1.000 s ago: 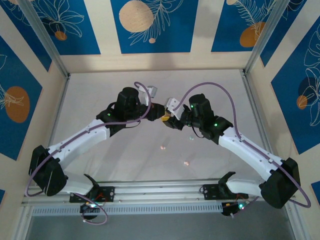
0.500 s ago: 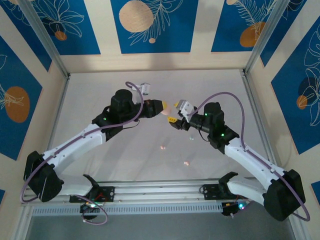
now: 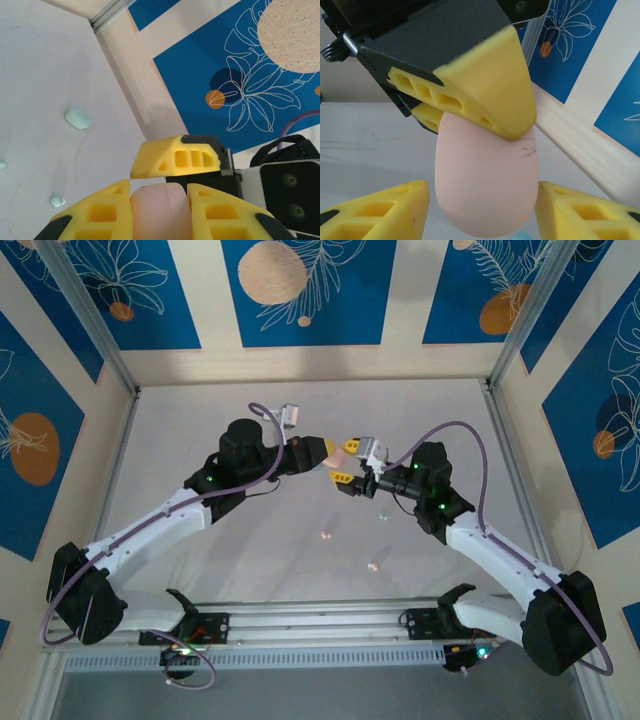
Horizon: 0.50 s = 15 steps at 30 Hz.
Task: Insert wireless bluetooth earbuds into charging case
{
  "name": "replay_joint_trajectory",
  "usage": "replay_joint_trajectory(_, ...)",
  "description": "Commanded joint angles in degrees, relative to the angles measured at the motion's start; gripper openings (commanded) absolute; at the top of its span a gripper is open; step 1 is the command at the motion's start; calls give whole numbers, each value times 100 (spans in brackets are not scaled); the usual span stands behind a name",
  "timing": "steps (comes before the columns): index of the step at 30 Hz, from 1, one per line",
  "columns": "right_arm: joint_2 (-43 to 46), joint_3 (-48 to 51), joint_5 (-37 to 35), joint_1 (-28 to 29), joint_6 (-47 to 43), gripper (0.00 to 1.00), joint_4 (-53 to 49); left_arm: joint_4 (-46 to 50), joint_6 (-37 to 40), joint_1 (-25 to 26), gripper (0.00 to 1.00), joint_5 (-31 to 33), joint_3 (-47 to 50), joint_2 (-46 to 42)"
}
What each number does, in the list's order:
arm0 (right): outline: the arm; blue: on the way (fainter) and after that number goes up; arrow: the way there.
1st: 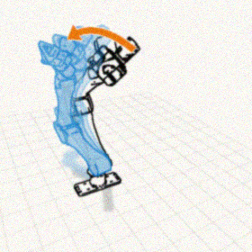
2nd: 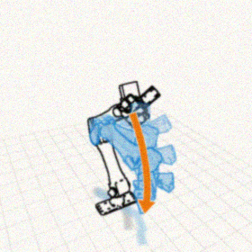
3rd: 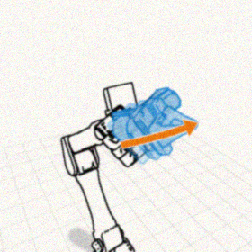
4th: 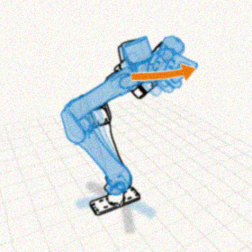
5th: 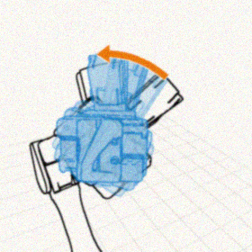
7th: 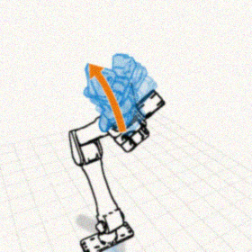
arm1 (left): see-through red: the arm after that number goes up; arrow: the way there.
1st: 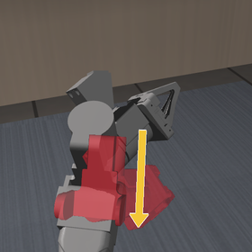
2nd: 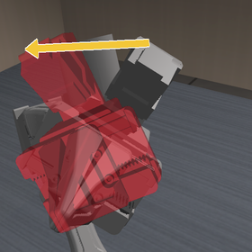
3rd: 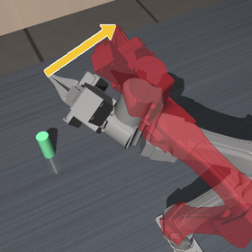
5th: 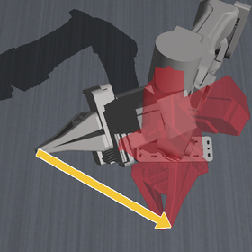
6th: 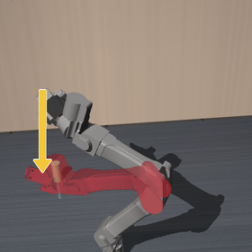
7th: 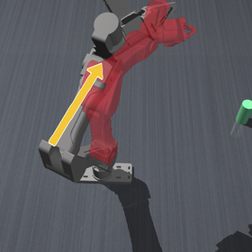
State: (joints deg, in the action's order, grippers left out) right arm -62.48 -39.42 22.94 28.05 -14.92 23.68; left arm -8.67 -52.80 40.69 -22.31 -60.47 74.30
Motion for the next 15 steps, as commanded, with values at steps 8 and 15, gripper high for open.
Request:
replay_joint_trajectory(8, 37, -130, 159, -73, 235, 58, 474, -206, -81, 39, 4, -107, -13, -128)
replay_joint_trajectory(15, 130, -99, 159, -98, 224, 57, 418, -192, -68, 36, 4, -88, -18, -122)
